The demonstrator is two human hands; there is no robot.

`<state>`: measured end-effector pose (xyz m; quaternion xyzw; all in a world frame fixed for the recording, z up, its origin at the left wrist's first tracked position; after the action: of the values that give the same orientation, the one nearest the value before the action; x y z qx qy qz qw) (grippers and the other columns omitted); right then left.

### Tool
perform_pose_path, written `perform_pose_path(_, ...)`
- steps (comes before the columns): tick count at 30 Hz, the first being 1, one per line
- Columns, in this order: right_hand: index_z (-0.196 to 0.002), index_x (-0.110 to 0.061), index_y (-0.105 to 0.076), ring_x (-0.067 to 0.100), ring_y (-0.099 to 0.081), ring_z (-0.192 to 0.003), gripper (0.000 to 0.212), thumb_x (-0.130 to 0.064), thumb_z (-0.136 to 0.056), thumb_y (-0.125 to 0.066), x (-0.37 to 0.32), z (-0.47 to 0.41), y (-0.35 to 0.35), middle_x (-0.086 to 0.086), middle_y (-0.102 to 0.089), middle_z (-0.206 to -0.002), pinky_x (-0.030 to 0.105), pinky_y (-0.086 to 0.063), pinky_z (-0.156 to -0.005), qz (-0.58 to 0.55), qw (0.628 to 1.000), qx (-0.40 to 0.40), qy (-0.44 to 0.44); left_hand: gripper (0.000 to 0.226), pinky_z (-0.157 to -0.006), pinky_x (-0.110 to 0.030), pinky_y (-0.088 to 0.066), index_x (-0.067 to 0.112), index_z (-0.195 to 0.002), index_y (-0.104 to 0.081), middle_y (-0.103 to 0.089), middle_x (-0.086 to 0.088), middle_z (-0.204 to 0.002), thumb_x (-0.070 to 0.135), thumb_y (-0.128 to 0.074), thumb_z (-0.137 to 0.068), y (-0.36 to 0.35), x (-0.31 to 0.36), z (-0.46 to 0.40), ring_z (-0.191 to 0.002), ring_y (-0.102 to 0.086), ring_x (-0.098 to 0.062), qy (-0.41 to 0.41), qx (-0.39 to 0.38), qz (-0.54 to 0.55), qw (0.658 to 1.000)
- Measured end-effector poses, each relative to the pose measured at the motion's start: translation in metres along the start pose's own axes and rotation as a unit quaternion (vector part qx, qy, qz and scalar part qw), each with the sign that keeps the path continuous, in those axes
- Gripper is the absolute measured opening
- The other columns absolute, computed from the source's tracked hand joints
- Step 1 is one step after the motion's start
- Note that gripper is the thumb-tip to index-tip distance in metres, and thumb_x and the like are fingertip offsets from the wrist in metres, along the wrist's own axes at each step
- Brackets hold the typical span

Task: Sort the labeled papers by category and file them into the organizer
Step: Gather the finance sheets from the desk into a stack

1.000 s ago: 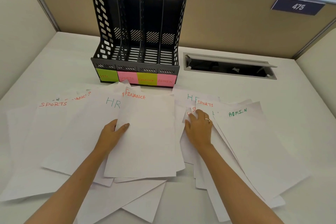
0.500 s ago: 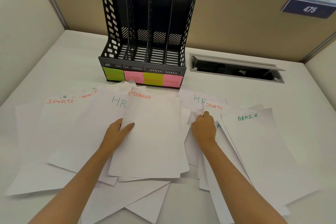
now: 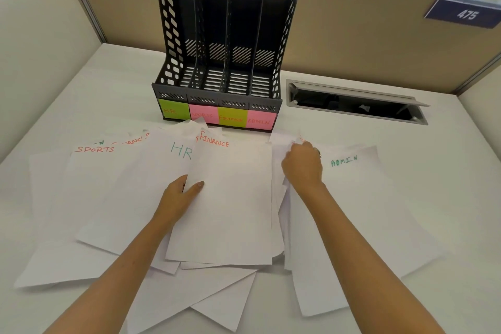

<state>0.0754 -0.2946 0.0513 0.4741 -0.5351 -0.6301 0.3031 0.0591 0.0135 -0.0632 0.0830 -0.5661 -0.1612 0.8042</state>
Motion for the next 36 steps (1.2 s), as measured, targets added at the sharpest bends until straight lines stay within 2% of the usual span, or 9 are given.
perform_pose_path(6,-0.067,-0.003,-0.056,0.032,-0.057,-0.072,0.011,-0.002,-0.078,-0.053,-0.054,0.002,-0.014,0.017,-0.059,-0.075,0.023,-0.033,-0.053,-0.127,0.989,-0.069,-0.007,0.065,-0.098,-0.032,-0.041,0.033,-0.147,-0.022,-0.039,0.021,-0.136,0.021,-0.058,-0.095,0.001,0.021,0.010,-0.115,-0.050,-0.012,-0.081,0.021,0.027,0.996)
perform_pose_path(8,-0.065,0.001,-0.056,0.029,-0.056,-0.069,0.011,-0.003,-0.075,-0.055,-0.057,0.008,-0.027,0.016,-0.061,-0.070,0.026,-0.037,-0.056,-0.175,0.980,-0.087,-0.020,0.056,-0.106,-0.031,-0.033,0.031,-0.145,-0.031,-0.033,0.019,-0.142,0.016,-0.055,-0.097,-0.003,0.029,0.009,-0.126,-0.040,-0.011,-0.113,0.008,0.000,0.994)
perform_pose_path(12,-0.068,-0.001,-0.066,0.025,-0.067,-0.073,0.010,-0.004,-0.077,-0.062,-0.069,0.029,-0.053,0.012,-0.072,-0.073,0.028,-0.052,-0.069,-0.258,0.959,-0.119,-0.005,0.025,-0.109,-0.033,-0.039,0.028,-0.119,-0.065,-0.061,0.012,-0.127,0.023,-0.054,-0.097,-0.013,0.026,-0.001,-0.121,-0.052,-0.008,-0.086,-0.044,-0.013,0.995)
perform_pose_path(17,-0.063,-0.005,-0.064,0.020,-0.059,-0.062,0.014,-0.007,-0.076,-0.065,-0.076,0.047,-0.079,0.007,-0.065,-0.062,0.027,-0.048,-0.065,-0.283,0.949,-0.139,0.026,0.040,-0.092,-0.025,-0.033,0.032,-0.105,-0.074,-0.063,0.016,-0.114,0.061,-0.055,-0.085,-0.030,0.026,-0.014,-0.110,-0.052,-0.007,0.025,-0.085,0.030,0.996)
perform_pose_path(21,-0.093,-0.006,-0.074,0.016,-0.065,-0.077,0.016,-0.010,-0.081,-0.065,-0.079,0.058,-0.095,0.007,-0.075,-0.087,0.020,-0.047,-0.073,-0.297,0.938,-0.174,0.051,0.050,-0.077,-0.027,-0.035,0.021,-0.079,-0.067,-0.058,0.004,-0.087,0.070,-0.060,-0.076,-0.042,0.036,-0.026,-0.087,-0.052,-0.014,0.052,-0.095,-0.006,0.994)
perform_pose_path(24,-0.105,-0.008,-0.072,0.018,-0.068,-0.089,0.024,-0.008,-0.083,-0.063,-0.081,0.060,-0.098,0.008,-0.074,-0.098,0.022,-0.051,-0.082,-0.307,0.932,-0.182,0.065,0.035,-0.075,-0.024,-0.045,0.012,-0.090,-0.076,-0.070,0.000,-0.094,0.046,-0.067,-0.085,-0.041,0.041,-0.035,-0.096,-0.063,-0.018,0.024,-0.065,-0.047,0.996)
perform_pose_path(27,-0.106,-0.006,-0.069,0.022,-0.064,-0.096,0.022,-0.007,-0.087,-0.058,-0.075,0.053,-0.079,0.010,-0.071,-0.105,0.032,-0.051,-0.090,-0.304,0.945,-0.089,0.086,0.027,-0.081,-0.034,-0.051,0.010,-0.092,-0.077,-0.073,-0.005,-0.094,0.034,-0.068,-0.087,-0.037,0.039,-0.038,-0.094,-0.066,-0.023,0.028,-0.036,-0.060,0.997)
perform_pose_path(32,-0.113,-0.030,-0.067,0.037,-0.034,-0.132,0.026,-0.028,-0.089,-0.058,-0.095,0.059,-0.079,0.010,-0.045,-0.142,0.048,-0.034,-0.099,-0.060,0.965,-0.047,0.251,0.027,-0.084,-0.031,-0.050,0.013,-0.099,-0.076,-0.073,-0.005,-0.101,0.036,-0.064,-0.090,-0.037,0.033,-0.039,-0.096,-0.065,-0.021,0.026,-0.045,-0.047,0.998)
perform_pose_path(36,-0.116,-0.030,-0.064,0.044,-0.030,-0.137,0.029,-0.030,-0.088,-0.056,-0.084,0.056,-0.082,0.015,-0.037,-0.149,0.057,-0.032,-0.100,0.052,0.971,-0.010,0.233,0.026,-0.081,-0.026,-0.045,0.013,-0.099,-0.075,-0.071,-0.002,-0.100,0.035,-0.067,-0.088,-0.036,0.029,-0.040,-0.096,-0.063,-0.018,0.033,-0.041,-0.034,0.998)
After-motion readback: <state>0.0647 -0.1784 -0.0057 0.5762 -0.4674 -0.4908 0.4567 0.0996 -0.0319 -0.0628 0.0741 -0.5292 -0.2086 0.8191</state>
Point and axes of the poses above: each hand's wrist, its own z-axis away from the middle knuckle, its own y-axis out of the back of the hand, x = y × z, the point moved 10 cm from there along -z, towards the middle knuckle
